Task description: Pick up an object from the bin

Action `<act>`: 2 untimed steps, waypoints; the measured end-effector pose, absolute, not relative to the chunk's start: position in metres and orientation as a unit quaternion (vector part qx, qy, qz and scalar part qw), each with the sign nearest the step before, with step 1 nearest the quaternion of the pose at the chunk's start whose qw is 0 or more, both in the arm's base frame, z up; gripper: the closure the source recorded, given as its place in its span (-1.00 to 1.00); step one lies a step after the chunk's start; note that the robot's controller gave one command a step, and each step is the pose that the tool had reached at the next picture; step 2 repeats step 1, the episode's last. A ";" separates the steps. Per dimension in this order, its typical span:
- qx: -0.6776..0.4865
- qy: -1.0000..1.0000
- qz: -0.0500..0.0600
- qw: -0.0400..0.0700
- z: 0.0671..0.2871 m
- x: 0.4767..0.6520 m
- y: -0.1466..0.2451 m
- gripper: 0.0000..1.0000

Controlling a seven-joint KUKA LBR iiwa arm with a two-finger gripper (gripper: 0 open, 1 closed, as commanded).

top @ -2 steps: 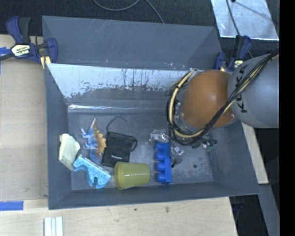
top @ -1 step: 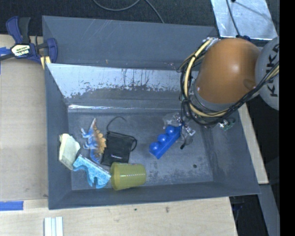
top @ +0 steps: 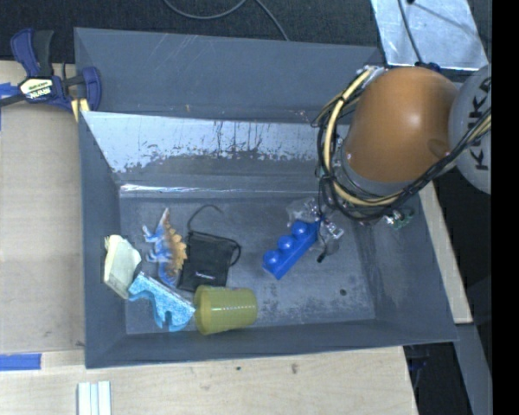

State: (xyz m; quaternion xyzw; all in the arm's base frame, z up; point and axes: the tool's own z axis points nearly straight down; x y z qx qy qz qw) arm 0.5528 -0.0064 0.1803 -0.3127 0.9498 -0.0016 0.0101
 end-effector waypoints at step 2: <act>-0.324 0.946 0.000 0.007 0.220 0.547 -0.006 1.00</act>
Offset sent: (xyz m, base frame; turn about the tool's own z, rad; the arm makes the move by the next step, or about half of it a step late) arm -0.0160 0.0055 0.2279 -0.0272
